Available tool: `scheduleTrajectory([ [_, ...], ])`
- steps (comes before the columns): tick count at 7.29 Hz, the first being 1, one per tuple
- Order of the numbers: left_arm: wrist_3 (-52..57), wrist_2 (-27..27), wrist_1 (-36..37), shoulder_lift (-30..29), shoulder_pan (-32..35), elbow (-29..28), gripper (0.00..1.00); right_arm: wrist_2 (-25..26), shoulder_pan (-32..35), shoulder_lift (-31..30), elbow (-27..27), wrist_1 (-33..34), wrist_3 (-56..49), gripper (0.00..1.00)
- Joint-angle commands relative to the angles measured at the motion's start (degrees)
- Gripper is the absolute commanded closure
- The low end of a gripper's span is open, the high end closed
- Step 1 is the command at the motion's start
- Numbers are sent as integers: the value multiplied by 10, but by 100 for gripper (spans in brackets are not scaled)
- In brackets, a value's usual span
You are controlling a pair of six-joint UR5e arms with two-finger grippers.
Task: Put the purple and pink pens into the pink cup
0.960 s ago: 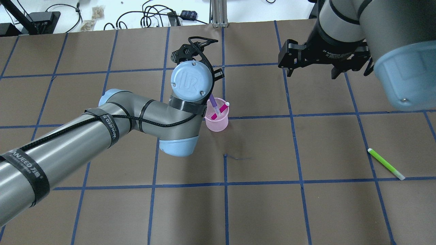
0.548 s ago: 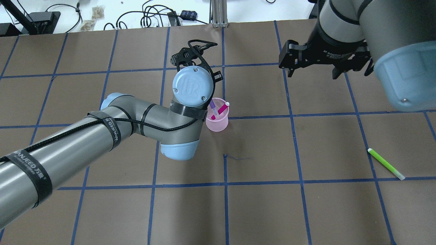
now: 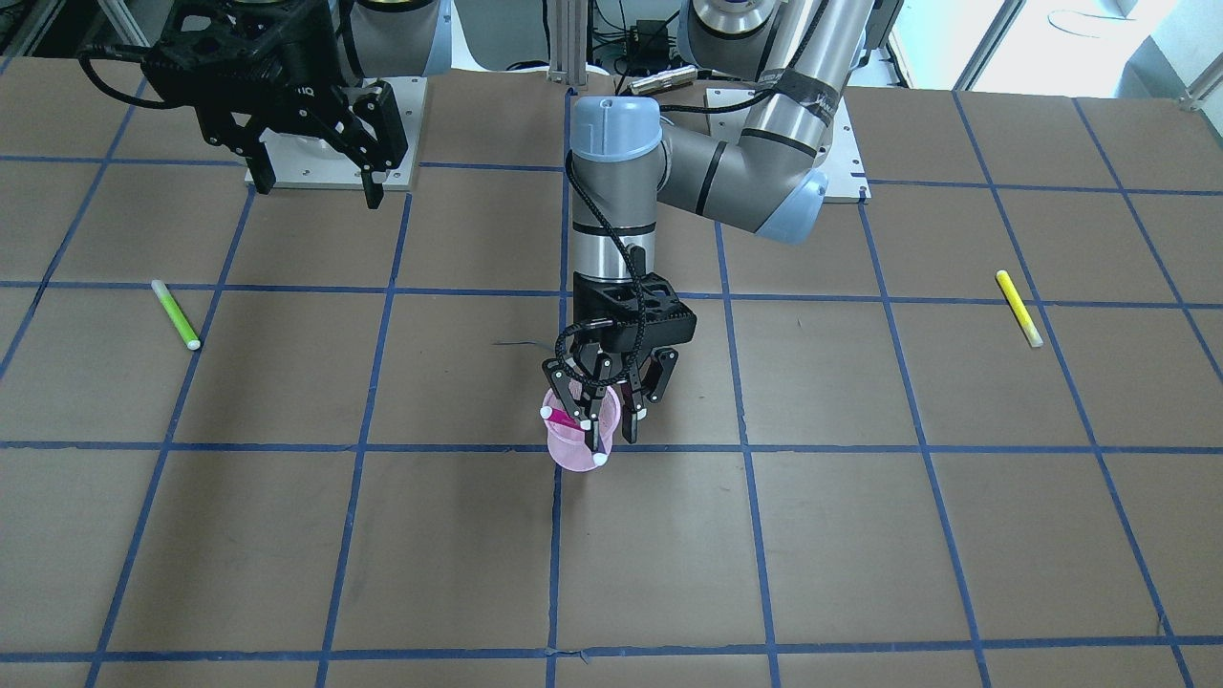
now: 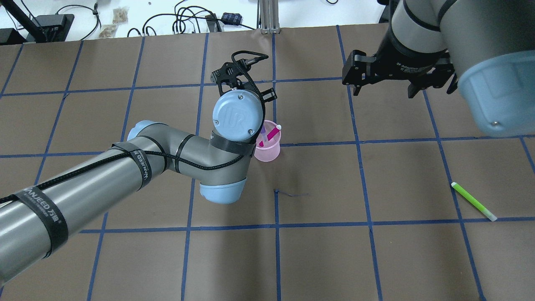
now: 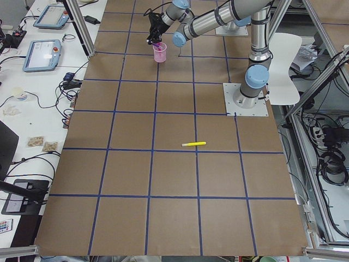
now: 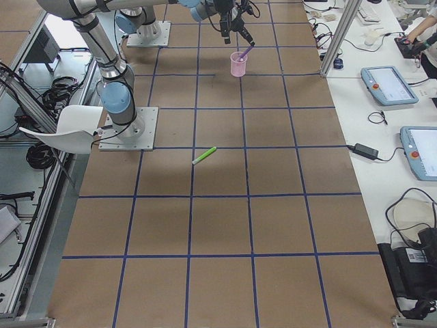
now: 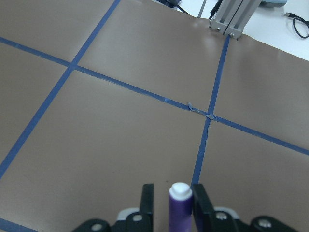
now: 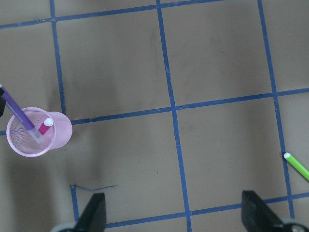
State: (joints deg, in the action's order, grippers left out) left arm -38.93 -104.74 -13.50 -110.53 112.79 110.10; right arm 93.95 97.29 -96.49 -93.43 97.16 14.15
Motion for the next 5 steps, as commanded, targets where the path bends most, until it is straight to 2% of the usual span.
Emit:
scheduleTrajectory([
  [1,0,-1,1,0,3,1,0,1,0,0,0,-2,1,0],
  [3,10,2,-12,9,-1,-6,0,0,0,-1,-3,-3,4,0],
  [4,27,10,-59,18,-12,-18,0,0,0,-1,-7,-2,4,0],
  [5,71,21,-168,29,-34,-58,0,1,0,-1,-9,-2,5,0],
])
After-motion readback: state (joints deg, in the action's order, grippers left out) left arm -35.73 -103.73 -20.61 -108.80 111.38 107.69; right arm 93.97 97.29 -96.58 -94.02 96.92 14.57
